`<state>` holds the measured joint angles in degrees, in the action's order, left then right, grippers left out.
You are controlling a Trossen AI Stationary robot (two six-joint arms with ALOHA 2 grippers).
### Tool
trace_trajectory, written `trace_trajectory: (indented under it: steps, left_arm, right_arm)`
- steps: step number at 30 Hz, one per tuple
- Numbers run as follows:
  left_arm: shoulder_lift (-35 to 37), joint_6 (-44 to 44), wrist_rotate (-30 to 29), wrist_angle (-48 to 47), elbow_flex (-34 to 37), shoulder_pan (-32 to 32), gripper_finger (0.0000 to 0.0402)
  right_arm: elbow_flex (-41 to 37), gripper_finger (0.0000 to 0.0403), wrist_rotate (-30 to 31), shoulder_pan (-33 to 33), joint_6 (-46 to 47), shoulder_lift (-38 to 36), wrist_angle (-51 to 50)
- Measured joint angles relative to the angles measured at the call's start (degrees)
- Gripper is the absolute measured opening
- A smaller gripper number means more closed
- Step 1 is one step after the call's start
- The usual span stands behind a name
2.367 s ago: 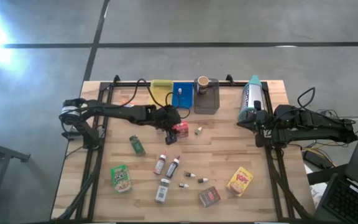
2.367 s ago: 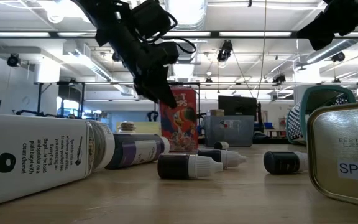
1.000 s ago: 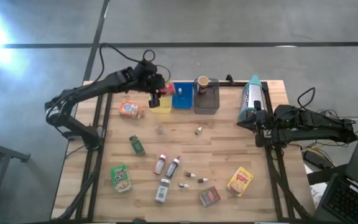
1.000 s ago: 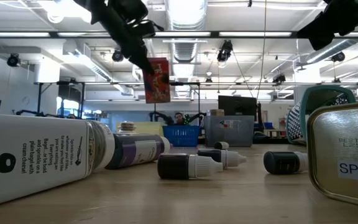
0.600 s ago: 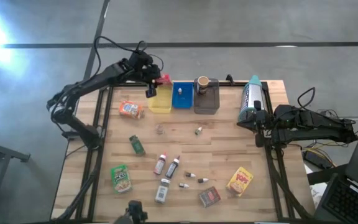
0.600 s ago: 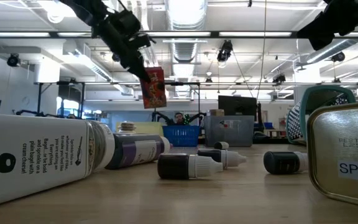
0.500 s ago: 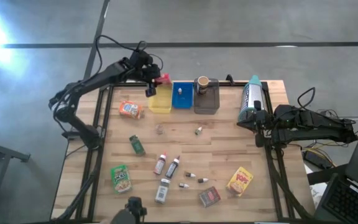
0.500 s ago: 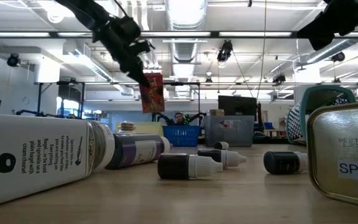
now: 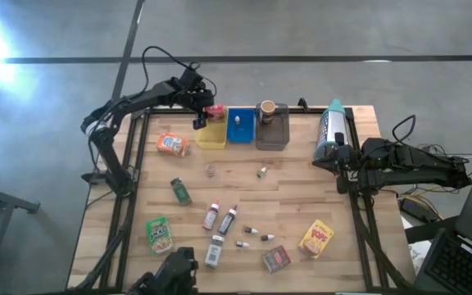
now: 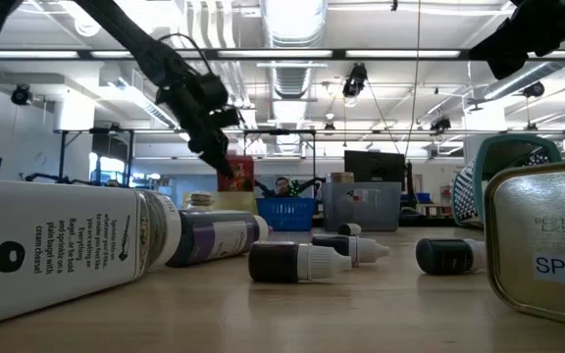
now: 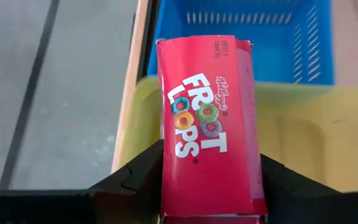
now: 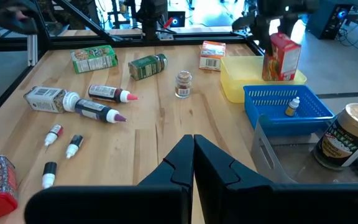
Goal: Pick & Place Kitchen Items
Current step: Put the red cereal box into the yellow bin
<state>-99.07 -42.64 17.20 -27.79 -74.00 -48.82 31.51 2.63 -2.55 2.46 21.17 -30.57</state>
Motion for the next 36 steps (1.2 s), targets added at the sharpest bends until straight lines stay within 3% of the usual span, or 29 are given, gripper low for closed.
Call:
trace_trajectory:
  steps: [9, 30, 36]
  left_arm:
    - [-4.1, -0.3, 0.3, 1.1, -0.2, -1.5, 0.0179]
    - [-3.7, 2.4, -0.3, 3.2, -0.1, -2.0, 0.0180]
    - [-3.6, 3.2, -1.1, 3.3, -0.2, -2.0, 0.0214]
  right_arm:
    - [0.0, 0.0008, 0.0, 0.0, 0.0, 0.0, 0.0]
    - [0.0, 0.0008, 0.0, 0.0, 0.0, 0.0, 0.0]
    - [0.0, 0.0008, 0.0, 0.0, 0.0, 0.0, 0.0]
